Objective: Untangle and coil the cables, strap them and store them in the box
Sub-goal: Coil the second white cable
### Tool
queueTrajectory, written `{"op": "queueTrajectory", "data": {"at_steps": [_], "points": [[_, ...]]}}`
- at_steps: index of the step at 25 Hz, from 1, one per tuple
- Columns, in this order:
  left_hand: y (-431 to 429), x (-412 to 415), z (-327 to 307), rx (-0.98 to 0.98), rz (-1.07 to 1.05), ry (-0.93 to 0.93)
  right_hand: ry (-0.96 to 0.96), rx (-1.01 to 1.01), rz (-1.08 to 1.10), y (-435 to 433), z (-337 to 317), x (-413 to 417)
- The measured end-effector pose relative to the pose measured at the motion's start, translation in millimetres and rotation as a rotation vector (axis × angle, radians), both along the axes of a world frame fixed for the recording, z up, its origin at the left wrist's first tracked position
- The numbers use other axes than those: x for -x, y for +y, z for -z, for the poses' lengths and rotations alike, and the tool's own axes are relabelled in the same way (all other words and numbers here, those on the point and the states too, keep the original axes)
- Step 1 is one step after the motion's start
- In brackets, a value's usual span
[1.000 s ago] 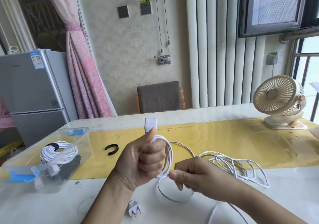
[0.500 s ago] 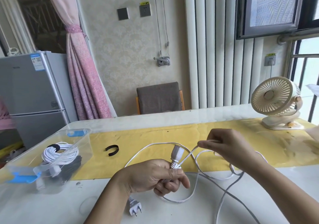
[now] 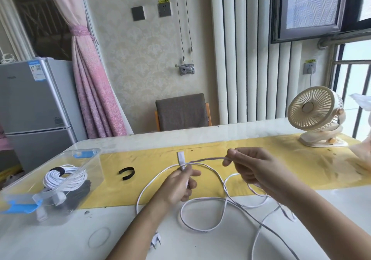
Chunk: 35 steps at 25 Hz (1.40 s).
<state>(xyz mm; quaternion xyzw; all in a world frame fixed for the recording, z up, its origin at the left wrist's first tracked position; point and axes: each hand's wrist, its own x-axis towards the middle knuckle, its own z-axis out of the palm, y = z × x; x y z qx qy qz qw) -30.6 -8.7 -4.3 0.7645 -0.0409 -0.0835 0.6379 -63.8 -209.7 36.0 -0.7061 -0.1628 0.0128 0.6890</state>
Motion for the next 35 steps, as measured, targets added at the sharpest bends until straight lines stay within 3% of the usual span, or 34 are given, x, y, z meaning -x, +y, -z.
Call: {"op": "queueTrajectory", "data": {"at_steps": [6,10,16,19,22,28,33,35], "points": [[1,-5,-2,0.218,-0.18,-0.071,-0.07,0.087,-0.149,16,3,12],[3,-7,-10,0.535,-0.171,-0.061,-0.114,0.135,-0.25,17,5,13],[3,-7,-19,0.704,-0.191,-0.036,-0.136,0.419,-0.447,35,25,20],[15,-2,-27,0.882,-0.009,0.032,-0.131,0.617,-0.427,32,29,14],[25,8,-35,0.997,0.532,0.202,-0.067,0.651,-0.307,17,24,3],[25,24,-35,0.531,1.02,0.254,-0.084,0.63,-0.085,3,20,-7],[25,22,-30,0.074,0.785,0.245,-0.068,0.596,0.168,-4,14,-9],[19,23,-27,-0.097,0.67,0.224,-0.048,0.49,0.241,-7,13,-12]]}}
